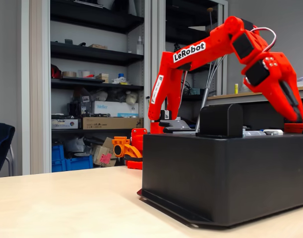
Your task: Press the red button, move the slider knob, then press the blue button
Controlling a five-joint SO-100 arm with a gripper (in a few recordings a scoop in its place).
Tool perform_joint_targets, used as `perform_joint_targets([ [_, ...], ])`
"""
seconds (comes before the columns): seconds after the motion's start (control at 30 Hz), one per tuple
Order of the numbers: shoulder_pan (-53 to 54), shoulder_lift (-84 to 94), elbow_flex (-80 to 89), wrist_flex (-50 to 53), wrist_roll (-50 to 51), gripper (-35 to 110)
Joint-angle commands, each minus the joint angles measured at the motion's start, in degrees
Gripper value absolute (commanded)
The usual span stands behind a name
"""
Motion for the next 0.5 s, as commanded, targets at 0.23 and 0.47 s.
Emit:
perform_joint_targets([
  [0.23, -4.1, 13.2, 8.9, 0.6, 4.0, 0],
  [0.47, -6.9, 20.2, 16.1, 3.8, 11.9, 2],
])
